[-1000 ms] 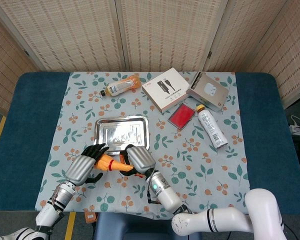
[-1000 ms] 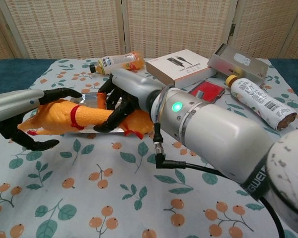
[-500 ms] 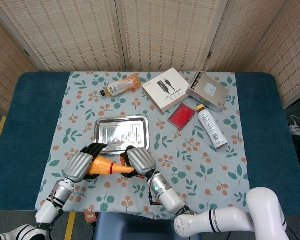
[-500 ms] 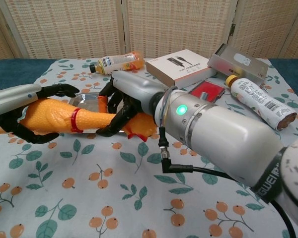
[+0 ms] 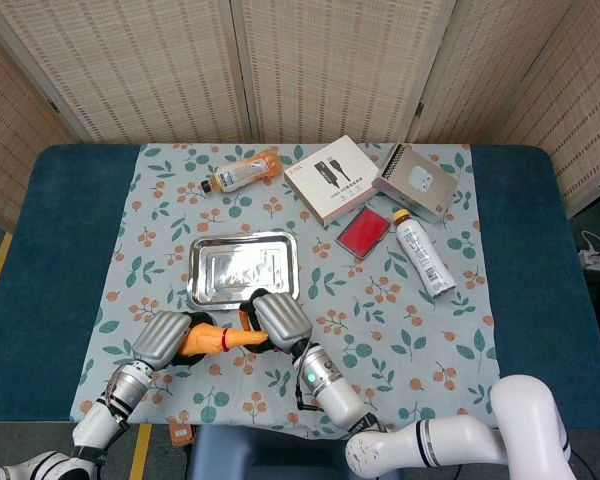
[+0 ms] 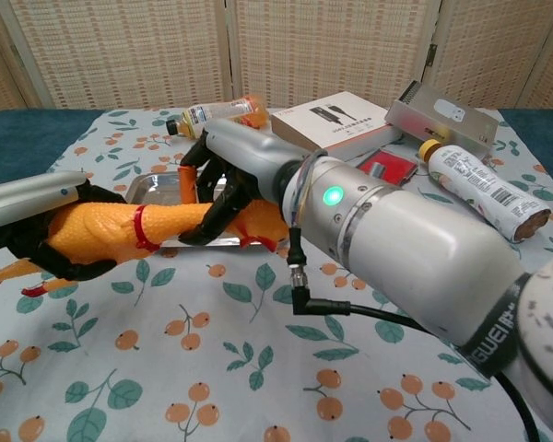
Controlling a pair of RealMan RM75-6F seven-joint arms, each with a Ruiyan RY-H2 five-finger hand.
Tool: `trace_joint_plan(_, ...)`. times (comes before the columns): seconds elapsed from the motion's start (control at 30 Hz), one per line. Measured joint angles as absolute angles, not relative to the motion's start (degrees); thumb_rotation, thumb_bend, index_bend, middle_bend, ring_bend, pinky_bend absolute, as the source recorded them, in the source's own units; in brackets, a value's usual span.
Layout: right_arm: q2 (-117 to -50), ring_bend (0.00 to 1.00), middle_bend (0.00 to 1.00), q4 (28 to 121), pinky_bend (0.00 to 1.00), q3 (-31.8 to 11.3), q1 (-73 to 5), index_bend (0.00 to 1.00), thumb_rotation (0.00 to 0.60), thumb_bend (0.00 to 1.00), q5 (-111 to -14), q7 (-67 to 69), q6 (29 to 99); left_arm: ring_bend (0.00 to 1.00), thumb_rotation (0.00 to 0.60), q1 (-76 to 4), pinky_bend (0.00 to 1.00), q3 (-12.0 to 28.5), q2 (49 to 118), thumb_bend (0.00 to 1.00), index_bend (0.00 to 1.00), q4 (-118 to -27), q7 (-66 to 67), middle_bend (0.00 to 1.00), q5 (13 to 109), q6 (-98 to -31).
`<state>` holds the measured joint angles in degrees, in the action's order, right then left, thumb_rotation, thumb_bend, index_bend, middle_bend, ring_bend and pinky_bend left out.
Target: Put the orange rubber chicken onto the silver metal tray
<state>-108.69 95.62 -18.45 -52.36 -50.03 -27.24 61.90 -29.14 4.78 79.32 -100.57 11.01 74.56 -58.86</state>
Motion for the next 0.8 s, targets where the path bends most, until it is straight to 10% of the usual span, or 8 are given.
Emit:
trace_joint_plan(0.4,-108.7,0.81,0.71,96.1,1.0,-18.1,-52.6,0.96,0.6,0.2,-49.1,-27.7,61.8,0.92,0.6,-28.3,1.0,4.5,80.0,0.75,0.89,-100.6,7.0,0.8,77.8,-62.1)
trace_joint_plan(0.5,-108.7,0.81,0.71,96.0,1.0,-17.9,-52.5,0.96,0.6,0.2,-49.2,-27.7,61.9,0.77,0.6,-28.1,0.93,4.6,80.4,0.64,0.86,-100.3,6.0,0.76,78.6,-63.3)
trace_joint_plan(0.57,-108.6,0.81,0.71,96.0,1.0,-17.9,-52.4,0.96,0.6,0.2,-49.2,-27.5,62.0,0.57,0.6,-28.1,0.73,4.3,80.5,0.56,0.64,-99.7,5.5,0.61,79.7,-63.6)
trace_joint_plan(0.67,-108.5,0.81,0.71,96.0,1.0,-17.8,-52.3,0.96,0.6,0.2,-49.3,-27.4,62.1,0.12,0.6,-28.6,0.32,3.5,79.7,0.48,0.07,-99.8,4.7,0.12,79.9,-61.5)
trace_joint_plan(0.8,-108.3,0.81,0.71,96.3,1.0,-17.5,-52.2,0.96,0.6,0.2,-49.4,-27.9,62.4,0.0,0.6,-29.9,0.08,3.0,77.6,0.41,0.0,-100.9,0.8,0.0,79.4,-56.3)
